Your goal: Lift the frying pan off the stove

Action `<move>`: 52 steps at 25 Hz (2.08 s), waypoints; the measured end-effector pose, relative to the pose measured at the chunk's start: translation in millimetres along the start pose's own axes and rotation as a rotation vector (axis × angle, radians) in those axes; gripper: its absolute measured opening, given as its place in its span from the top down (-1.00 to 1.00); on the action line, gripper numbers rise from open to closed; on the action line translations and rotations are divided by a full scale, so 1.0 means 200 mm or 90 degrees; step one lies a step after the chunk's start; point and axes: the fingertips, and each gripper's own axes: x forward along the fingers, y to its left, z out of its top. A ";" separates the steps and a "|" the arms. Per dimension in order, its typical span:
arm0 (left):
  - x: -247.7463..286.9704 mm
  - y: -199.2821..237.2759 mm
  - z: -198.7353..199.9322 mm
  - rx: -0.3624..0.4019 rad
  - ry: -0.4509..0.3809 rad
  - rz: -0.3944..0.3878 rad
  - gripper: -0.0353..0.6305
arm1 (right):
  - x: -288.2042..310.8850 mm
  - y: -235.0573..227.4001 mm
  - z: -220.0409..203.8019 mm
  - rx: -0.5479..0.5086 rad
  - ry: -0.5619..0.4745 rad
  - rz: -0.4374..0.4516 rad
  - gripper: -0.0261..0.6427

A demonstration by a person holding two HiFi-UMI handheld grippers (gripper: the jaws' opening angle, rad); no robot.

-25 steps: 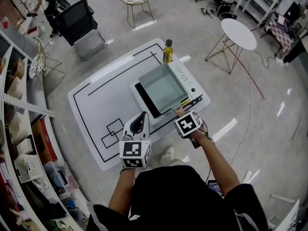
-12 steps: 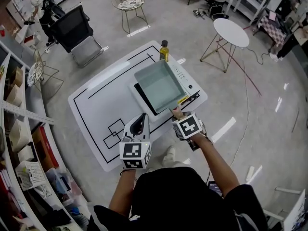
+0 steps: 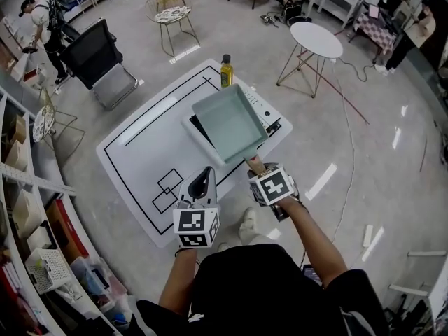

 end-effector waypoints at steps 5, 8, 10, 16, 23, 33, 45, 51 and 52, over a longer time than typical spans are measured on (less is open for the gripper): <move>-0.13 -0.04 -0.01 0.012 -0.006 -0.025 0.87 | -0.10 0.11 -0.08 0.015 -0.009 -0.021 0.71; -0.21 -0.06 -0.02 0.021 -0.011 -0.041 0.87 | -0.15 0.17 -0.12 0.027 -0.024 -0.031 0.71; -0.27 -0.08 -0.03 0.026 -0.014 -0.052 0.87 | -0.18 0.21 -0.14 0.034 -0.037 -0.043 0.71; -0.46 -0.10 -0.04 0.042 -0.023 -0.080 0.87 | -0.31 0.36 -0.21 0.069 -0.065 -0.065 0.71; -0.57 -0.12 -0.06 0.054 -0.025 -0.112 0.87 | -0.41 0.44 -0.26 0.106 -0.093 -0.096 0.71; -0.59 -0.27 -0.01 0.064 -0.045 -0.161 0.87 | -0.59 0.42 -0.32 0.130 -0.133 -0.141 0.71; -0.70 -0.56 -0.02 0.063 -0.049 -0.171 0.87 | -0.84 0.40 -0.53 0.138 -0.150 -0.153 0.71; -0.81 -0.70 -0.04 0.064 -0.053 -0.161 0.87 | -0.97 0.41 -0.66 0.132 -0.156 -0.149 0.71; -0.83 -0.72 -0.04 0.064 -0.052 -0.160 0.87 | -0.98 0.41 -0.68 0.131 -0.157 -0.149 0.71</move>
